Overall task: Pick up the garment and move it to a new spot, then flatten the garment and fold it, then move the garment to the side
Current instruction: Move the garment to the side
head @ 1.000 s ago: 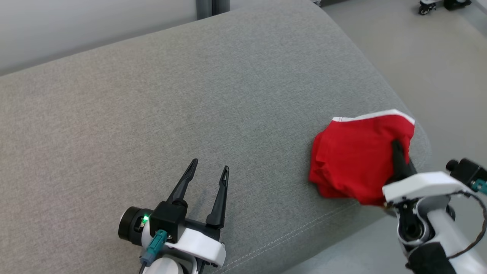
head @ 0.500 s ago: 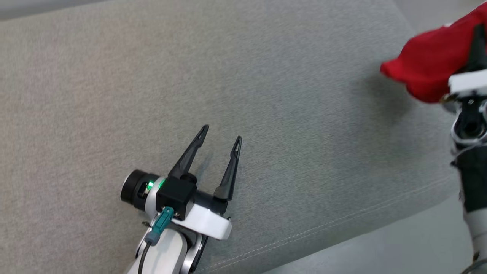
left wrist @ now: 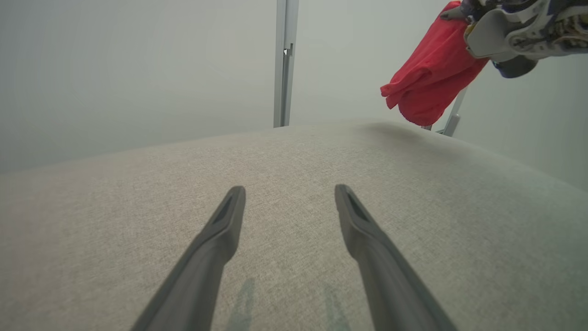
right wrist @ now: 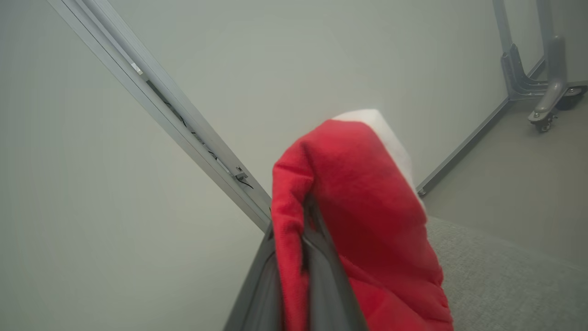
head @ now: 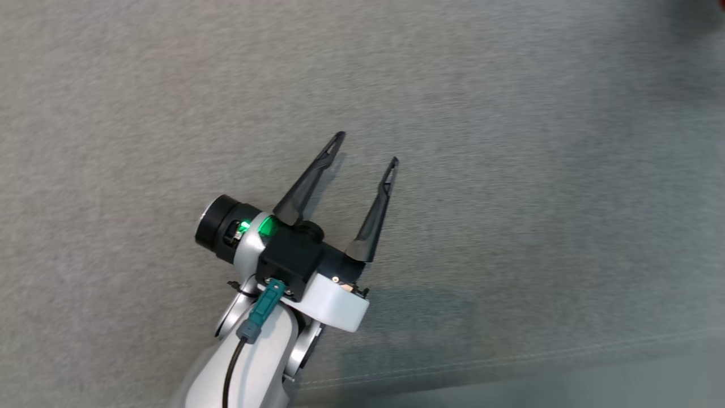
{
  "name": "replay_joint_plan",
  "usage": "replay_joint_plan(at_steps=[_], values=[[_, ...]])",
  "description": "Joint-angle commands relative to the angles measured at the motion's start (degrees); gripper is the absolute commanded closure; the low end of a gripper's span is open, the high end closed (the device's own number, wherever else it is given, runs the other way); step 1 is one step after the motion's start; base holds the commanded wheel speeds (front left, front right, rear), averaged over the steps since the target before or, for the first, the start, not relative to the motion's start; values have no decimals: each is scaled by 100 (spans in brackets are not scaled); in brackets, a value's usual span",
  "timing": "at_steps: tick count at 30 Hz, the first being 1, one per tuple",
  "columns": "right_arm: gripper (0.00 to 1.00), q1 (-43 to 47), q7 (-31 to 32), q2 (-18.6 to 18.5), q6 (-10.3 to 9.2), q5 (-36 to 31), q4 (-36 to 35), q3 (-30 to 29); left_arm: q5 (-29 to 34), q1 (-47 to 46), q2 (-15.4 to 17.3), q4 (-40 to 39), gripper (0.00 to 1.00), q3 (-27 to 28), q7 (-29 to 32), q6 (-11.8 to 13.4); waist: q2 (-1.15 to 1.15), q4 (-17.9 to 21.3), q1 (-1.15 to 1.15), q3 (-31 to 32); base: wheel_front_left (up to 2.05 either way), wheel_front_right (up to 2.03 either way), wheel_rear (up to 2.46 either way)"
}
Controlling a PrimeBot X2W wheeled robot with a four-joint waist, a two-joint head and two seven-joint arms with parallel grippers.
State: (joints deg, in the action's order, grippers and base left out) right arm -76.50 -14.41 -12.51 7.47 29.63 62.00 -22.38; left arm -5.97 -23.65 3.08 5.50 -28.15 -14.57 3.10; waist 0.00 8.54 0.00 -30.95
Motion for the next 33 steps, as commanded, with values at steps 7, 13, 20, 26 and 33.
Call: replay_joint_plan(at_steps=[7,13,20,26,33], values=[[100,-590,-59,-182,2,-349,-949,-491,27,-319,-8,-292,0,-151,2,32,0,-952,0,-698,0,0,0],[100,70,-59,-191,2,-1010,-695,-1543,69,-366,17,-420,0,-213,42,73,0,-829,0,-951,0,0,0],[100,498,-59,107,2,-1464,-547,-2374,120,-528,100,-440,0,-204,116,90,0,-432,0,-1044,0,0,0],[100,502,-59,268,2,-1632,-496,-2813,122,-631,173,-475,0,-155,187,122,0,-135,0,-1035,0,0,0],[100,450,-59,424,2,-1797,-307,-3486,147,-763,187,-488,0,-114,232,211,0,-20,0,-1033,0,0,0]])
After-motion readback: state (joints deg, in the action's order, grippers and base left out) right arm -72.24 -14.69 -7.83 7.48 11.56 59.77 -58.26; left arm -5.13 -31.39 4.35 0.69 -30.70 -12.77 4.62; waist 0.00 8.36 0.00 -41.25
